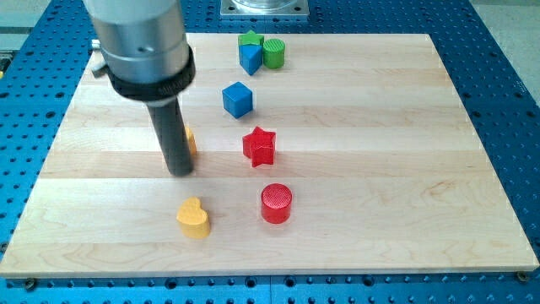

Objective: Move the yellow heart top right to the red star

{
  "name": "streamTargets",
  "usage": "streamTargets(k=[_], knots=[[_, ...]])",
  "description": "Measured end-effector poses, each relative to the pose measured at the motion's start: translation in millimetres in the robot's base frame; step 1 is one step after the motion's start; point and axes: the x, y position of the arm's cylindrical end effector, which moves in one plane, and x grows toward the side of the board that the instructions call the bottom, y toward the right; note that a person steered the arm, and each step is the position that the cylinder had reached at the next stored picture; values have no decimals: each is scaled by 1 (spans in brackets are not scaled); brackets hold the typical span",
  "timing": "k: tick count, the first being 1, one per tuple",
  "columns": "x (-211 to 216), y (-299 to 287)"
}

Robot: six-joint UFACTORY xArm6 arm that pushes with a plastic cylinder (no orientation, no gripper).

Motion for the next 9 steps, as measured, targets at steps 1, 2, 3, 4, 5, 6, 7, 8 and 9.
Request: streamTargets(k=[1,2,3,4,5,6,7,8,9], knots=[[-10,-2],[9,-28],[92,-38],[131,5],[88,36],[19,24],[73,20],[111,28],[56,63]])
